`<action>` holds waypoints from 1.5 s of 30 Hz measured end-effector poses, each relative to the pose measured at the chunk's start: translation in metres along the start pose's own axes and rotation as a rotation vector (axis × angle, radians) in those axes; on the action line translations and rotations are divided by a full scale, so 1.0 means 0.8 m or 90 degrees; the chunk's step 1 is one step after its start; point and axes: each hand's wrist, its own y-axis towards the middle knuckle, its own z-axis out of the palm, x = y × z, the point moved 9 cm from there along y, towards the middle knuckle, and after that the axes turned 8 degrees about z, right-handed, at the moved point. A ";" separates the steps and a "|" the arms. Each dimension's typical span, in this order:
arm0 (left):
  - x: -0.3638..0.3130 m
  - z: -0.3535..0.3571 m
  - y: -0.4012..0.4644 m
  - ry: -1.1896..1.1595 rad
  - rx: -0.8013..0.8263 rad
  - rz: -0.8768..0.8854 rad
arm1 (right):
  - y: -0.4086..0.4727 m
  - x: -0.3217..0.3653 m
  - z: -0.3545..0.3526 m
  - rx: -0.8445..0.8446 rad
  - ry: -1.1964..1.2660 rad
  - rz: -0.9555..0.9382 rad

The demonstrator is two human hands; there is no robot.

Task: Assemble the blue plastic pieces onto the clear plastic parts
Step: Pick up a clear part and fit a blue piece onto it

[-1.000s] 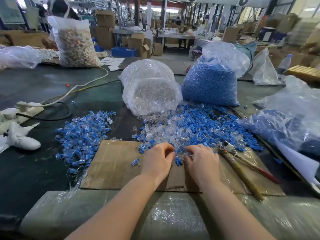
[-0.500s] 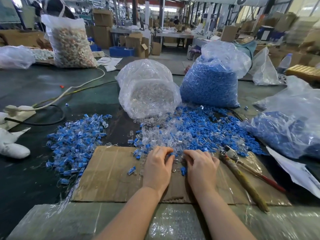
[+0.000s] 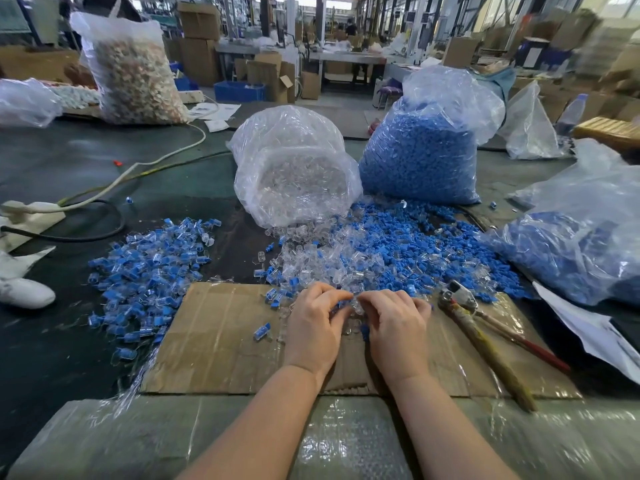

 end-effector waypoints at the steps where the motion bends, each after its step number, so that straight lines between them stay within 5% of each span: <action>1: 0.000 0.000 0.000 0.001 0.002 -0.001 | 0.000 0.002 -0.001 0.000 0.001 -0.007; 14: 0.010 -0.002 -0.003 0.003 -0.016 -0.053 | -0.001 0.003 0.005 0.068 0.079 0.020; 35: 0.013 -0.009 -0.007 -0.033 -0.055 -0.054 | -0.006 -0.011 -0.003 -0.031 -0.066 0.055; 45: 0.014 -0.005 -0.008 -0.027 -0.031 -0.052 | -0.004 -0.022 0.003 0.005 -0.038 0.106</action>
